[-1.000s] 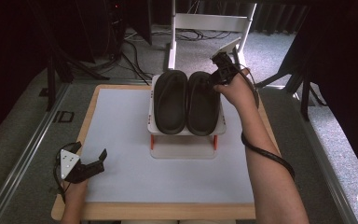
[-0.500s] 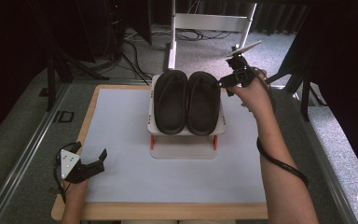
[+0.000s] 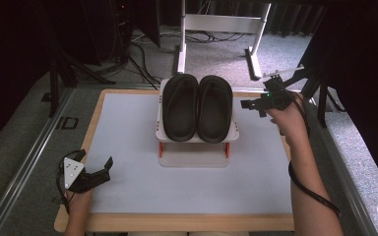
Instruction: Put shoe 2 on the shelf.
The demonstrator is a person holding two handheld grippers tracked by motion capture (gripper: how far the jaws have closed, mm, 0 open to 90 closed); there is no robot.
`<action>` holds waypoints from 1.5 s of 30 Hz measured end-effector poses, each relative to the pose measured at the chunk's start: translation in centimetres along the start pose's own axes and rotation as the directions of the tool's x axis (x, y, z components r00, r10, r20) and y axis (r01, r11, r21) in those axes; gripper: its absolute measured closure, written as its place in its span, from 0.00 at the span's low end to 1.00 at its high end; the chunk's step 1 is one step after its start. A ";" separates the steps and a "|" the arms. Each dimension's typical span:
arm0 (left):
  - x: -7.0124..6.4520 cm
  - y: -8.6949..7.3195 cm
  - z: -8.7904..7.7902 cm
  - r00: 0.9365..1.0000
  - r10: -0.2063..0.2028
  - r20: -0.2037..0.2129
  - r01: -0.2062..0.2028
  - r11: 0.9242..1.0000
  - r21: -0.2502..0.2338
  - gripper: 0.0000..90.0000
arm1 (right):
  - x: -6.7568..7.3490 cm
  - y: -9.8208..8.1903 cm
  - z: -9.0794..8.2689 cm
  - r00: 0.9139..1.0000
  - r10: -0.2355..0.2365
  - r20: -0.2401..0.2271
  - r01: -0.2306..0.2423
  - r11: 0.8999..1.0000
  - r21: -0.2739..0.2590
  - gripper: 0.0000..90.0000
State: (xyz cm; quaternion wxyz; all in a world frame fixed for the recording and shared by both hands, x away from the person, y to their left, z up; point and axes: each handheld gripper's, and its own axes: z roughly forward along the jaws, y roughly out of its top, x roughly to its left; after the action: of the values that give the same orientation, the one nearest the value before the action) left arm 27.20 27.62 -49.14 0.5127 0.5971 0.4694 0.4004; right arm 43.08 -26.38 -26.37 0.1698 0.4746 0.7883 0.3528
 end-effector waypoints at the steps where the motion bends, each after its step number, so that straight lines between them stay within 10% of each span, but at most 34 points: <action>1: 0.0 0.0 0.0 1.000 -0.002 -0.001 0.002 1.000 -0.001 0.01 | -0.3 -0.5 0.1 1.000 -0.002 0.001 0.002 1.000 -0.002 0.16; 28: 0.0 0.0 0.0 1.000 -0.005 -0.002 0.005 1.000 -0.001 0.01 | -5.2 -16.8 6.4 0.998 0.041 0.050 -0.033 0.988 -0.154 0.15; 45: 0.0 0.0 0.0 1.000 -0.005 -0.004 0.005 1.000 -0.001 0.01 | -4.9 -23.8 4.5 0.980 0.080 0.184 -0.026 0.960 -0.279 0.13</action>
State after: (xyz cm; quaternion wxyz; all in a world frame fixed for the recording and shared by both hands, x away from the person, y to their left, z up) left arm 27.18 27.66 -49.14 0.5130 0.5948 0.4718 0.4005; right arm 33.30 -36.02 -46.87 0.3003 0.4993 0.6983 0.4157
